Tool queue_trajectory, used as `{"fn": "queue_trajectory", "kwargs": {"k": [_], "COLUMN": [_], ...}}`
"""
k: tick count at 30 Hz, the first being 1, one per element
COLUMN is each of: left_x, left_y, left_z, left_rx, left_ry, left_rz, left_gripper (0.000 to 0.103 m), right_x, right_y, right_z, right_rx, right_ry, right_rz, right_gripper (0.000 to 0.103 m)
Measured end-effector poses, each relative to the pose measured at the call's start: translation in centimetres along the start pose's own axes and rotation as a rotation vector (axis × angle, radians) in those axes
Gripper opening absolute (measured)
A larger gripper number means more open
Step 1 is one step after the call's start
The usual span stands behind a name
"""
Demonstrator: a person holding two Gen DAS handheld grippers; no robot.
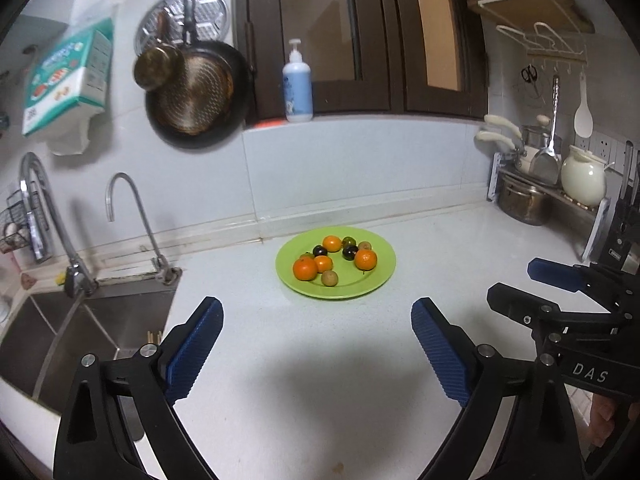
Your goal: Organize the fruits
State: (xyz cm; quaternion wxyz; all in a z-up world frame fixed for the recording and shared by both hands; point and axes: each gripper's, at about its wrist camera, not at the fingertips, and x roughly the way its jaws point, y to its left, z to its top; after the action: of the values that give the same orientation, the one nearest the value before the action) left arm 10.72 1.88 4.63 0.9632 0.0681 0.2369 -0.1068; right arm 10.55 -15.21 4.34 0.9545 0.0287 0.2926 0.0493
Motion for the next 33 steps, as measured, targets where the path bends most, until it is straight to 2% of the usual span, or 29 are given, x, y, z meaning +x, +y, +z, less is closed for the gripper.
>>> {"fn": "queue_trajectory", "kwargs": {"k": [2, 6, 17, 33], "left_x": [-1.3, -3.6, -8.2, -11.9], "left_y": [-0.2, -0.5, -1.0, -1.6], "left_z": [-0.4, -0.9, -2.6, -4.6], "left_rx": [-0.003, -0.003, -0.018, -0.008], "left_ry": [-0.01, -0.026, -0.038, -0.031], "left_rz": [0.01, 0.032, 0.069, 0.09], "left_gripper": [0.099, 0.101, 0.103, 0.103], "right_x": [-1.3, -3.8, -8.3, -12.2], "right_y": [0.1, 0.4, 1.2, 2.1], "right_z": [-0.4, -1.1, -3.1, -5.6], "right_rx": [0.0, 0.004, -0.009, -0.043], "right_ry": [-0.008, -0.038, -0.059, -0.066], "right_rz": [0.001, -0.007, -0.019, -0.035], "right_gripper": [0.066, 0.073, 0.075, 0.079]}}
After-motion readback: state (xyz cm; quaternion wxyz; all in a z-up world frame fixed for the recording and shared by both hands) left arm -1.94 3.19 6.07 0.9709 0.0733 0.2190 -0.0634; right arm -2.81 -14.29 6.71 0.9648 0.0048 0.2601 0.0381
